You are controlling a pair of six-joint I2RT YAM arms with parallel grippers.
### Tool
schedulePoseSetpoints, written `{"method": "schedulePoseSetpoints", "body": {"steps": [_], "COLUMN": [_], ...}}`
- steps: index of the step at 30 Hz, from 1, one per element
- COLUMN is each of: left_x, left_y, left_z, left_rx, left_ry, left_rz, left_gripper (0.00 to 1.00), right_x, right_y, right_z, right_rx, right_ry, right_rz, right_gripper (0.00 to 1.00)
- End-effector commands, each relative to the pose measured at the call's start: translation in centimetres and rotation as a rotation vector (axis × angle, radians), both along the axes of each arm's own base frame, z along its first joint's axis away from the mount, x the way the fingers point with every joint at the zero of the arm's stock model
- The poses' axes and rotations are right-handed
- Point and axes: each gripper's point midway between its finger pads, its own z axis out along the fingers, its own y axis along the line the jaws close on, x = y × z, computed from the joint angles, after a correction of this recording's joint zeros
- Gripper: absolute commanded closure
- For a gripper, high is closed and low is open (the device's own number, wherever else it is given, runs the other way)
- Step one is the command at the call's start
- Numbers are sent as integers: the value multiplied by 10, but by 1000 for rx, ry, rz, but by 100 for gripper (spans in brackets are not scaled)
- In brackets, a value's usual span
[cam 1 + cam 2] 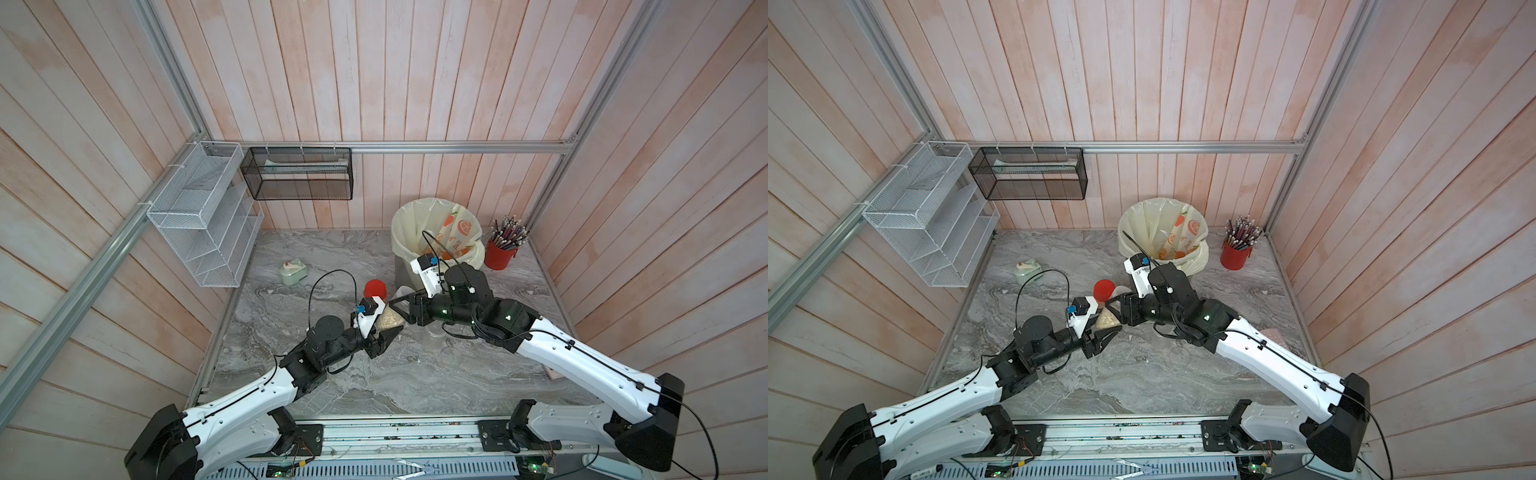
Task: Empty expired oatmeal from jars
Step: Pick up the jar from the center of the board.
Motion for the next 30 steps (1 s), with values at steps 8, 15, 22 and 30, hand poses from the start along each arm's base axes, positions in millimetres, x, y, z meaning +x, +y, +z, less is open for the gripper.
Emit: {"method": "schedulePoseSetpoints", "body": {"steps": [8,15,22,30], "left_x": [-2,4,7,7], "left_y": [-11,-11,-11,-8], "left_z": [15,16,18,25], "left_rx": [-20,-27,-38,-56], "left_ry": [-21,-29,-41,-63], "left_rz": [-48,-26,-16,1], "left_gripper": [68,79,84,87], "right_x": [-9,-11,-10,-12], "right_y": [6,9,8,9], "right_z": [9,10,14,19], "right_rx": [47,57,72,101], "right_ry": [1,0,-12,-15], "right_rz": [46,59,57,63], "right_gripper": [67,58,41,29]}}
